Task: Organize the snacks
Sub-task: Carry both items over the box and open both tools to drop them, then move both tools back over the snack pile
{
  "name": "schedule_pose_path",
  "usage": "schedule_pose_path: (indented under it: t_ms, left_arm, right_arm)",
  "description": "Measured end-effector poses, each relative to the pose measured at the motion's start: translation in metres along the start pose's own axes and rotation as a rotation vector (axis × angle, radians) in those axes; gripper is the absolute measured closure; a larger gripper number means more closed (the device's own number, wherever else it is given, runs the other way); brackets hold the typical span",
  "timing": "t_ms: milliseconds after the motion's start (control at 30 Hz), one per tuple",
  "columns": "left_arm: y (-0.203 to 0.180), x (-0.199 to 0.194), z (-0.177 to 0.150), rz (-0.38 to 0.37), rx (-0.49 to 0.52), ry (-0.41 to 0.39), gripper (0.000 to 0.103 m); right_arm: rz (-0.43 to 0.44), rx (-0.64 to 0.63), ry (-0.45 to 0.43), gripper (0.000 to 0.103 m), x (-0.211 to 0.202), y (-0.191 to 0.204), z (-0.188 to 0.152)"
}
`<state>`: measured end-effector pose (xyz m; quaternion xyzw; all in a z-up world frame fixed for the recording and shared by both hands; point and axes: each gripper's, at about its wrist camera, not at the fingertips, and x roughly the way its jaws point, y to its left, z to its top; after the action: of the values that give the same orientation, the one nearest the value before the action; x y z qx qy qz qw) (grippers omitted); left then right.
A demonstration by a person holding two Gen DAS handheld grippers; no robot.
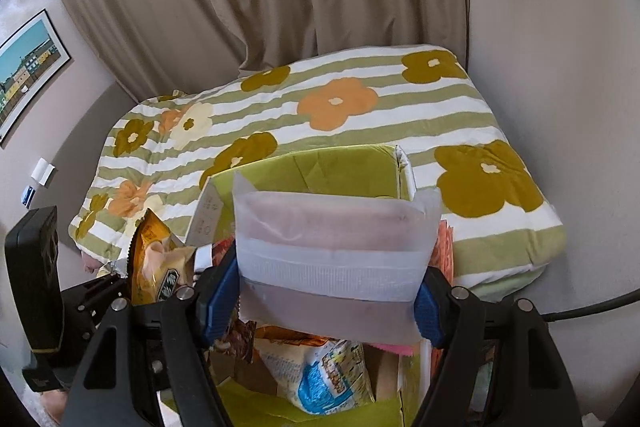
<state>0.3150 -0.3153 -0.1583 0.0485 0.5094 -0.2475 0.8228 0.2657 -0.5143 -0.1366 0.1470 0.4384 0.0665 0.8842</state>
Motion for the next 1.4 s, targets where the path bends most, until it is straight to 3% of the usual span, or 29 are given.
schedule_pose_path:
  t_ms: [33, 67, 200, 467, 767, 833, 967, 1167, 1400]
  left_arm:
    - [0.0, 0.001, 0.0, 0.011, 0.015, -0.005, 0.007]
    - [-0.001, 0.001, -0.001, 0.031, 0.034, -0.012, 0.0]
    - [0.007, 0.0, -0.004, 0.066, 0.049, 0.011, 0.0]
    - [0.03, -0.034, -0.001, 0.032, 0.048, -0.051, 0.0]
    - [0.049, -0.034, -0.001, -0.01, -0.011, -0.059, 0.0]
    - [0.049, -0.035, -0.001, -0.007, -0.01, -0.063, 0.0]
    - [0.048, -0.038, -0.003, 0.002, -0.009, -0.075, 0.0]
    - [0.046, -0.043, -0.01, 0.008, -0.029, -0.08, 0.0]
    - [0.037, -0.064, -0.019, 0.022, -0.043, -0.117, 0.0]
  right_arm:
    - [0.002, 0.002, 0.005, 0.033, 0.003, -0.001, 0.001]
    - [0.002, 0.005, 0.009, 0.033, 0.007, -0.003, 0.002]
    - [0.005, 0.03, 0.024, 0.033, 0.019, -0.007, 0.007]
    - [0.002, 0.037, 0.061, 0.033, 0.043, -0.005, 0.018]
    - [-0.008, 0.027, 0.121, 0.032, 0.07, 0.002, 0.026]
    - [-0.014, 0.029, 0.134, 0.028, 0.074, 0.002, 0.024]
    - [-0.004, 0.036, 0.062, 0.009, 0.064, 0.001, 0.02]
    - [-0.021, 0.013, 0.06, 0.009, 0.051, 0.001, 0.006]
    - [0.02, -0.008, 0.051, 0.009, 0.02, 0.004, -0.001]
